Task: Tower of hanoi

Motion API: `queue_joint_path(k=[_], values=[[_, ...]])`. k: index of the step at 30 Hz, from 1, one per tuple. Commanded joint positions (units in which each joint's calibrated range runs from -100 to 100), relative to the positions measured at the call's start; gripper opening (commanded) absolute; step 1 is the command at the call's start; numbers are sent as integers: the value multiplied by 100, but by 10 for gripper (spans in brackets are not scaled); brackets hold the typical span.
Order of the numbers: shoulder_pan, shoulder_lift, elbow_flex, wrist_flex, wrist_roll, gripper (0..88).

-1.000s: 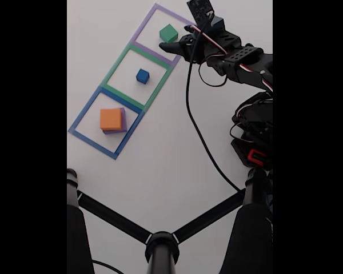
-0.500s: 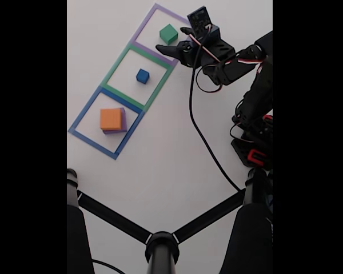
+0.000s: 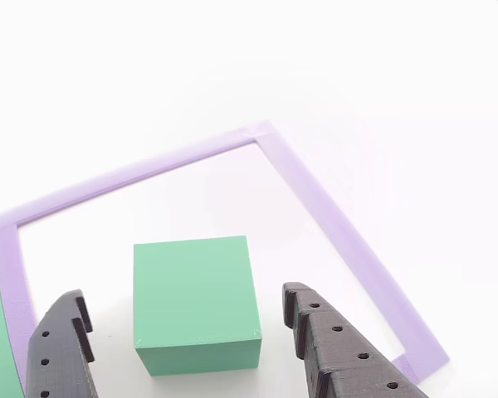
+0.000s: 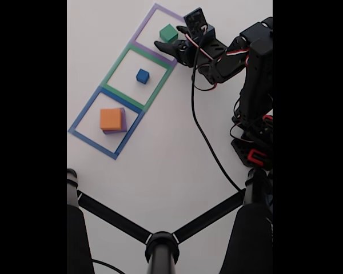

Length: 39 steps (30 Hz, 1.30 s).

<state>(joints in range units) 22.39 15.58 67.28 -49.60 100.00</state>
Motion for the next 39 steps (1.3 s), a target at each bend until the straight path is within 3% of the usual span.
queue_joint_path(k=[1,13,21,25,29,39], values=[[-55,-11,-171,-151,0,202],[-131,5,-153,-135,0,71],[-177,-612,-117,528,0,62],[-253,-1966,-108,2188,0,62],[-306,-3649,-544,4826,0,60],[-604,-5516,-3924,10872,0,56]])
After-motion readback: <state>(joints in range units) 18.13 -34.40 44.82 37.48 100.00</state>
